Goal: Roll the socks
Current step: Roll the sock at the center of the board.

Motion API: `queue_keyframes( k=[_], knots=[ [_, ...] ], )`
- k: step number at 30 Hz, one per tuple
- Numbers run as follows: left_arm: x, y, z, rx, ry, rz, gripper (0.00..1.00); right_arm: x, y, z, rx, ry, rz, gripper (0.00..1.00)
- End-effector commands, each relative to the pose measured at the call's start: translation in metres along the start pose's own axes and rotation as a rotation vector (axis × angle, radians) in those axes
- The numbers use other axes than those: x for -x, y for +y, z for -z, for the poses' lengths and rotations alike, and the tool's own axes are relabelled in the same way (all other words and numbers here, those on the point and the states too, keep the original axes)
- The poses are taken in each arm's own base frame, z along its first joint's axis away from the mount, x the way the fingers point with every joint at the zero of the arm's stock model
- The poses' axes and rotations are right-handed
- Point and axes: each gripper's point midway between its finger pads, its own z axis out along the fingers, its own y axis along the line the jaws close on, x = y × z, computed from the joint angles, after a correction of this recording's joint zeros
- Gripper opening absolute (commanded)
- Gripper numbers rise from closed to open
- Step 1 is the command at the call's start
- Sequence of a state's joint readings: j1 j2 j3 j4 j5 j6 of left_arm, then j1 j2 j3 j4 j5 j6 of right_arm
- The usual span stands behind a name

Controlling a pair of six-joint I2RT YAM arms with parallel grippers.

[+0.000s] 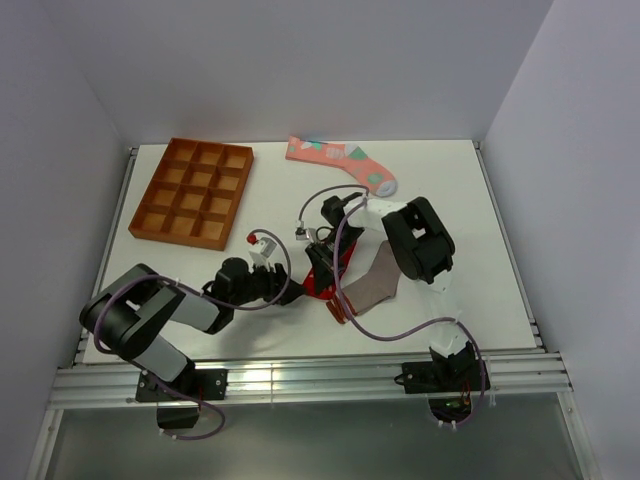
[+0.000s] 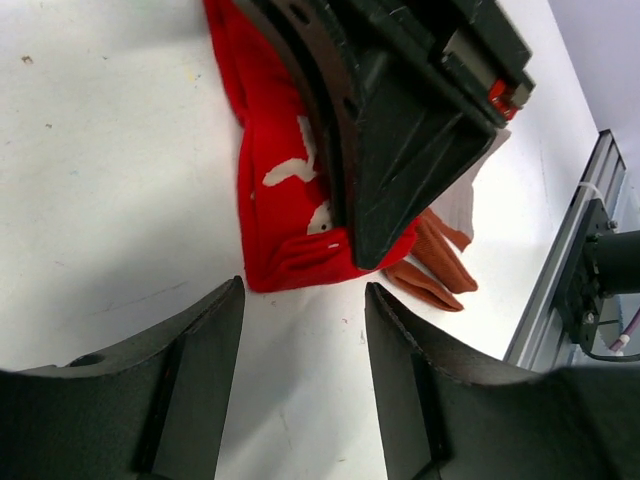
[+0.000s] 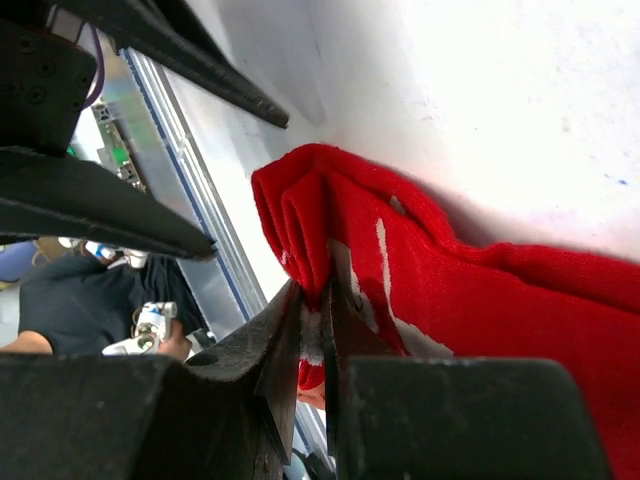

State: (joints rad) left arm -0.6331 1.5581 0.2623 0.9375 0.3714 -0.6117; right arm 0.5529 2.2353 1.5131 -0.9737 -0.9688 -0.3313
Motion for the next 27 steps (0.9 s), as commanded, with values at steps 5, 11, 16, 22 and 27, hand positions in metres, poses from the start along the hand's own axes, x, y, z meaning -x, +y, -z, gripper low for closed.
queue_keyframes(
  k=[5,11,16,22,27],
  knots=[
    [0.013,-0.002,-0.013,-0.005,-0.034,-0.057,0.58,0.003,0.004,0.002,0.038,-0.005,-0.013,0.13],
    [0.016,0.005,-0.019,0.034,-0.036,-0.051,0.59,0.001,0.004,0.001,0.051,0.007,-0.027,0.13],
    [0.013,0.009,-0.023,0.05,-0.011,-0.052,0.54,0.002,0.003,0.0,0.049,0.007,-0.027,0.12],
    [0.003,0.011,-0.025,0.053,0.029,-0.053,0.53,0.003,-0.001,0.0,0.03,0.001,-0.045,0.12],
    [-0.001,0.011,-0.025,0.055,0.047,-0.053,0.55,0.005,-0.01,-0.001,-0.003,-0.012,-0.073,0.11]
  ],
)
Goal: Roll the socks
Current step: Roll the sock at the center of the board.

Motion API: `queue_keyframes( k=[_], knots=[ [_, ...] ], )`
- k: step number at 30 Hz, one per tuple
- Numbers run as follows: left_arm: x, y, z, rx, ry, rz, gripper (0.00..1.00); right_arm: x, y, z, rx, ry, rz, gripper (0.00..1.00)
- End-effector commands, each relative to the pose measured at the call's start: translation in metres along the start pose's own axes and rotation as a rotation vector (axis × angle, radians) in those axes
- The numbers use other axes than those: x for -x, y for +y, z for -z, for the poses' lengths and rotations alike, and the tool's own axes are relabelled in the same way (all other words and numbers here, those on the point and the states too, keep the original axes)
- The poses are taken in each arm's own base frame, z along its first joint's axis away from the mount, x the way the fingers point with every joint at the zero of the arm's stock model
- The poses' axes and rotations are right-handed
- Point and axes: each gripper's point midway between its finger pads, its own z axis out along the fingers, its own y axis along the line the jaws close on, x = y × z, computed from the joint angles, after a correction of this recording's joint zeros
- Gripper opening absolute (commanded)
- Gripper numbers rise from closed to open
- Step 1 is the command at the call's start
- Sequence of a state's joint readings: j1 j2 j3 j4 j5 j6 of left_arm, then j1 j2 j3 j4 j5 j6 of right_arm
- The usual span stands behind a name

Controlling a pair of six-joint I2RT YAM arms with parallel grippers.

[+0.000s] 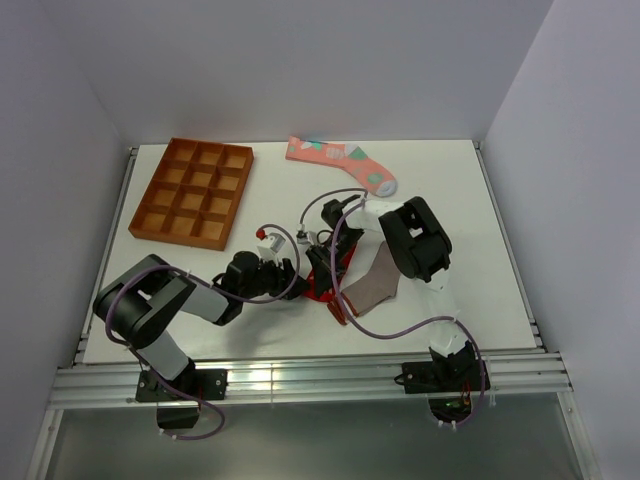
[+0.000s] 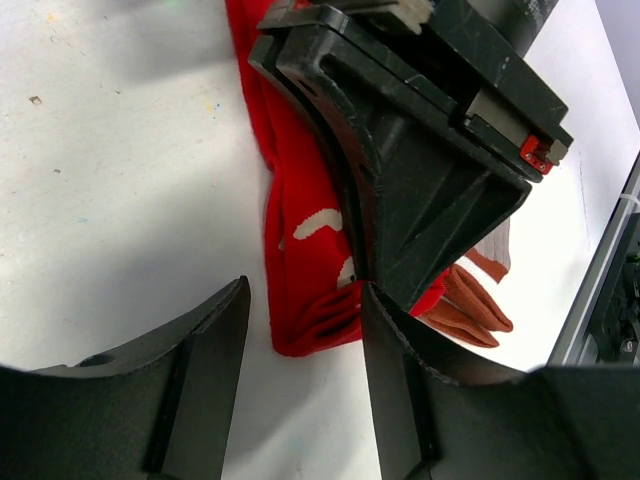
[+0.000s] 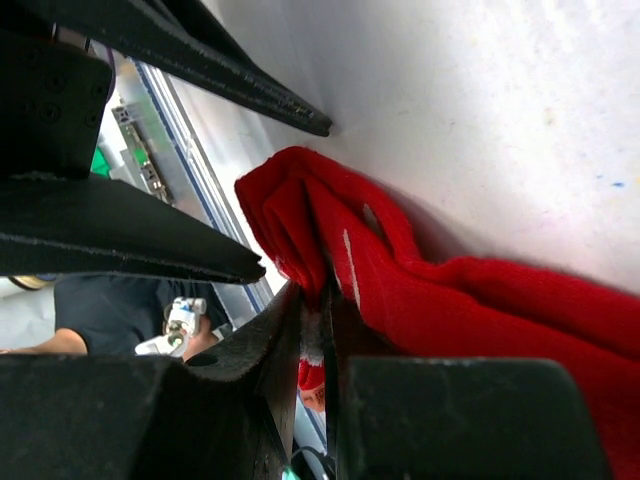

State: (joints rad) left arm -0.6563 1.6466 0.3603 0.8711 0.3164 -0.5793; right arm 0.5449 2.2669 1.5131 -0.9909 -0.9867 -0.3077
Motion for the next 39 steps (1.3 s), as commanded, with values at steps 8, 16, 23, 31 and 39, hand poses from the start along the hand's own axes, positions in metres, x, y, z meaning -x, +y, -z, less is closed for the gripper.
queue_keyframes(
  k=[8,16,23,31,39],
  knots=[
    [-0.011,0.004,-0.002,0.004,0.035,-0.028,0.55,0.012,-0.02,0.008,-0.065,-0.057,-0.053,0.07],
    [-0.011,0.013,-0.008,0.047,0.043,-0.008,0.55,0.008,-0.023,0.008,-0.06,-0.042,-0.065,0.05],
    [-0.012,0.024,-0.013,0.109,0.063,0.003,0.38,0.007,-0.022,0.009,-0.06,-0.04,-0.062,0.05],
    [-0.019,0.031,-0.015,0.165,0.099,0.022,0.14,0.009,-0.024,0.011,-0.087,-0.047,-0.045,0.14],
    [-0.015,0.043,-0.005,0.367,0.115,0.029,0.0,0.026,-0.012,0.039,-0.212,-0.133,0.075,0.49]
  ],
)
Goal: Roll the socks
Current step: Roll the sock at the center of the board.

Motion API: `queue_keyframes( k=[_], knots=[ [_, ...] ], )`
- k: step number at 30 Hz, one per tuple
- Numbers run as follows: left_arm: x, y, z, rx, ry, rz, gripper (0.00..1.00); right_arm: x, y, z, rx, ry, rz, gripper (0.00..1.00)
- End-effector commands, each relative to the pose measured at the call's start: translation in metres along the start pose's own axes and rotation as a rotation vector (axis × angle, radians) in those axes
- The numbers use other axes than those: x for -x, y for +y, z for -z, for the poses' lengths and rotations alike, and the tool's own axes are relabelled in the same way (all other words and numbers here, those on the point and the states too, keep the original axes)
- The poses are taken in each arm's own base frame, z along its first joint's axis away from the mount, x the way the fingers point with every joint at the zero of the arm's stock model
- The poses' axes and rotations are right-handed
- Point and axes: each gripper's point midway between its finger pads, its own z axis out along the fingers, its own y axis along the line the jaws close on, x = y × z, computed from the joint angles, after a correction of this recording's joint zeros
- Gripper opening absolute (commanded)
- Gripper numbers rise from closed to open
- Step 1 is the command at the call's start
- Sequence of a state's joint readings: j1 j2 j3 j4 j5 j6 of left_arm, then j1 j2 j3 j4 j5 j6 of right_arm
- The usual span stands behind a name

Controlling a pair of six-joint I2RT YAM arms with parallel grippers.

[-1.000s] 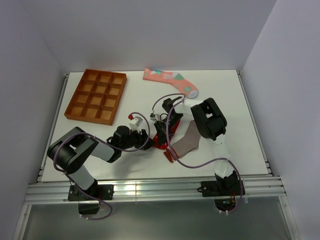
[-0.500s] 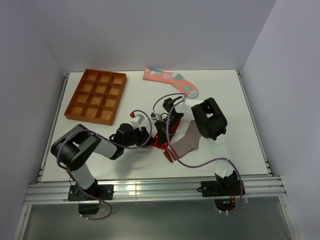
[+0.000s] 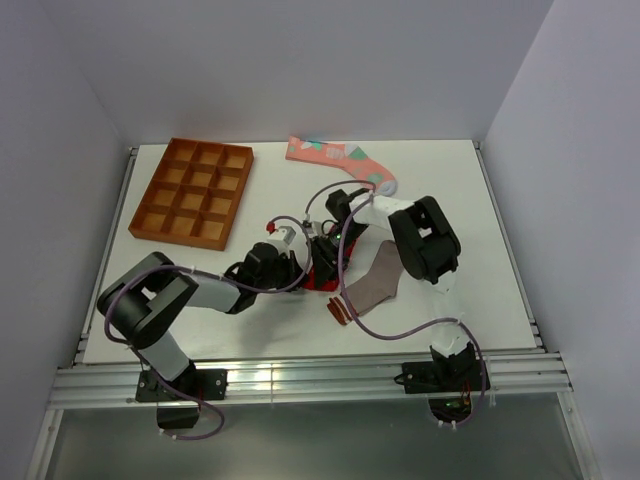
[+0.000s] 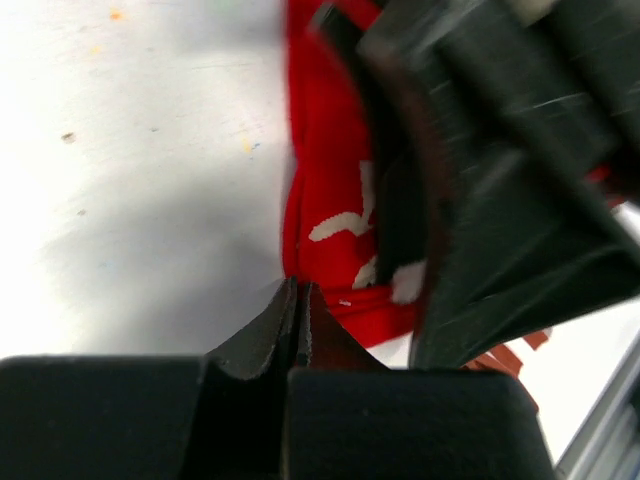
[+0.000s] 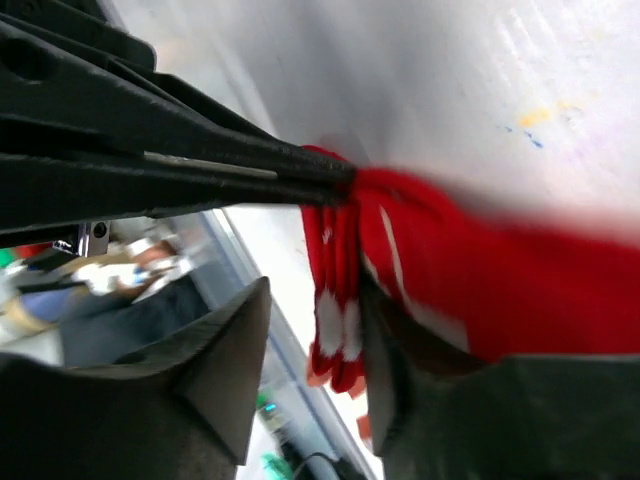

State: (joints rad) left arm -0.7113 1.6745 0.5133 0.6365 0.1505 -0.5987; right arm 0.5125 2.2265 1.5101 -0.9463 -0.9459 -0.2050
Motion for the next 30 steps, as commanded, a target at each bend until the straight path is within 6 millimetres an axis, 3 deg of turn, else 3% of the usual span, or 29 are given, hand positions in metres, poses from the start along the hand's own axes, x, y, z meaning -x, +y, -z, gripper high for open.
queue_keyframes(
  k=[1,8,17,21,27,28,30],
  knots=[
    [-0.024,0.043,0.016,0.253,0.084,0.008,0.0,0.02,-0.008,0.024,-0.169,-0.088,0.146,0.52],
    [-0.02,0.049,0.029,0.314,0.059,0.042,0.0,0.034,-0.008,0.052,-0.336,-0.171,0.203,0.57],
    [-0.008,0.042,0.046,0.354,0.033,0.08,0.0,0.048,-0.011,0.087,-0.426,-0.286,0.268,0.55],
    [-0.005,0.035,0.05,0.364,0.049,0.083,0.0,0.05,0.005,0.103,-0.458,-0.364,0.399,0.53],
    [0.0,0.021,0.05,0.345,0.066,0.077,0.0,0.036,0.029,0.106,-0.44,-0.452,0.601,0.49],
    [0.001,0.021,0.049,0.346,0.067,0.077,0.0,0.026,0.026,0.094,-0.432,-0.431,0.618,0.49],
    [0.003,0.018,0.048,0.34,0.075,0.076,0.0,0.025,0.035,0.092,-0.455,-0.455,0.715,0.48]
  ],
)
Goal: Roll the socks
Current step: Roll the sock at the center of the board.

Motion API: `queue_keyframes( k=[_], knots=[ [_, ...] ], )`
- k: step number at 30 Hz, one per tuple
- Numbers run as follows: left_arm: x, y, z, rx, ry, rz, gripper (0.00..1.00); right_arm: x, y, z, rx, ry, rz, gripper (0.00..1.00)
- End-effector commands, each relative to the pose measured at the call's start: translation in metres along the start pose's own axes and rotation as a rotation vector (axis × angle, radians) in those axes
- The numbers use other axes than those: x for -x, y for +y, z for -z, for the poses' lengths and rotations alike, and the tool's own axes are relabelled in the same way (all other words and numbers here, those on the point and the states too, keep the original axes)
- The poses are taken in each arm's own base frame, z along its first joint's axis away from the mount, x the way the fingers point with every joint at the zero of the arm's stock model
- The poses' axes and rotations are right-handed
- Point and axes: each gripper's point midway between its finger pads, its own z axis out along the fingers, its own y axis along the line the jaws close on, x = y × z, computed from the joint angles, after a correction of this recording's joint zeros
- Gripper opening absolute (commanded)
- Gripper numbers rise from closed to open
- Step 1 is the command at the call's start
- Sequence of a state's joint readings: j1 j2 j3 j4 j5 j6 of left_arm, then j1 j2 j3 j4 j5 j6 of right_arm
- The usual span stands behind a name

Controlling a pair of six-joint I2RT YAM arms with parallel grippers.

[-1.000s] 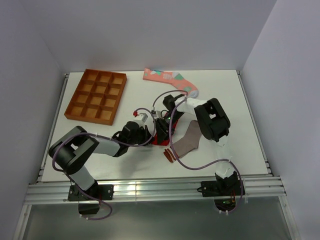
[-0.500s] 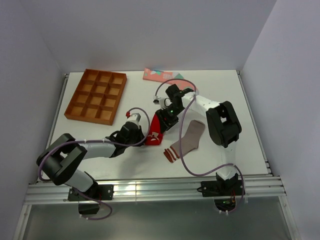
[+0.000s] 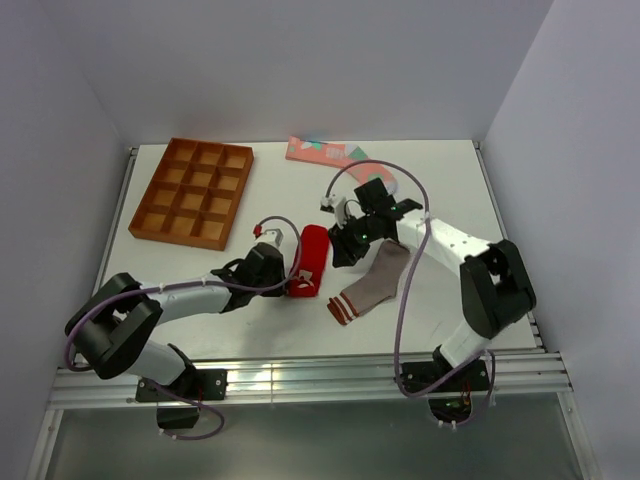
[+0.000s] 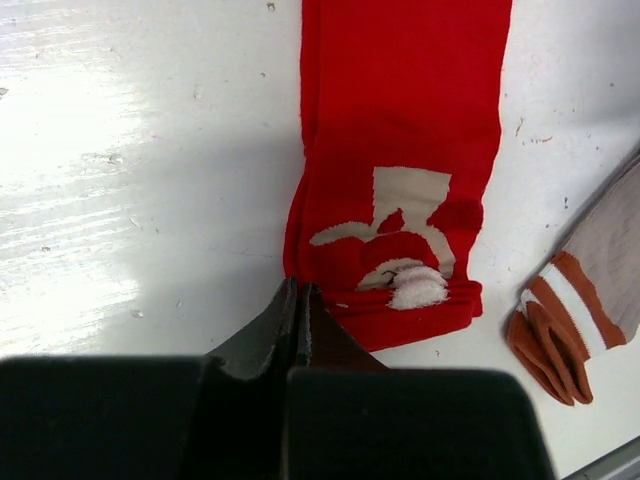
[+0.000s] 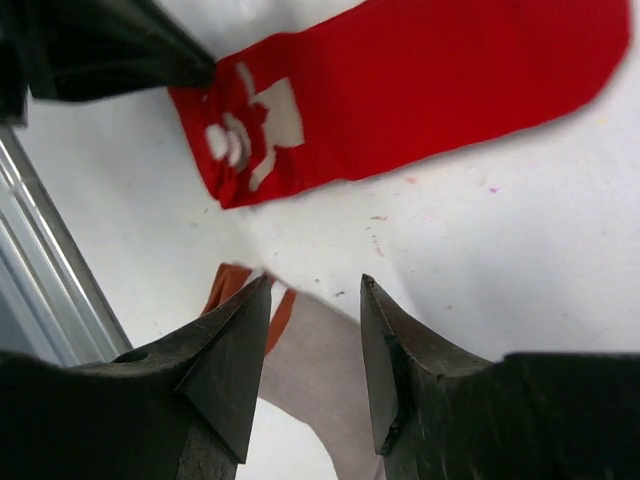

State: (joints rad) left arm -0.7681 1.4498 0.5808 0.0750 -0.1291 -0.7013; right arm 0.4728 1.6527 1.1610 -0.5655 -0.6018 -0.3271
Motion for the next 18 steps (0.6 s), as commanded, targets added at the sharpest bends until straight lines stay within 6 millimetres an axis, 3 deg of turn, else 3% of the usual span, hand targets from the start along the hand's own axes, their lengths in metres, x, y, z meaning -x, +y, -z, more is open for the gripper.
queue_keyframes(
  k=[1,6,12,18],
  knots=[
    [0.009,-0.01,0.004,-0.004,0.003,0.004,0.0,0.01,0.026,-0.008,0.012,-0.092,0.228,0.48],
    [0.012,-0.015,0.0,-0.007,0.016,0.0,0.0,0.014,0.051,-0.014,-0.065,-0.131,0.452,0.48],
    [0.012,-0.02,-0.002,-0.023,0.028,-0.01,0.01,0.019,0.068,-0.019,-0.104,-0.199,0.601,0.49],
    [0.007,-0.021,-0.002,-0.031,0.06,-0.02,0.0,0.006,0.085,-0.034,-0.105,-0.225,0.69,0.47]
  ],
)
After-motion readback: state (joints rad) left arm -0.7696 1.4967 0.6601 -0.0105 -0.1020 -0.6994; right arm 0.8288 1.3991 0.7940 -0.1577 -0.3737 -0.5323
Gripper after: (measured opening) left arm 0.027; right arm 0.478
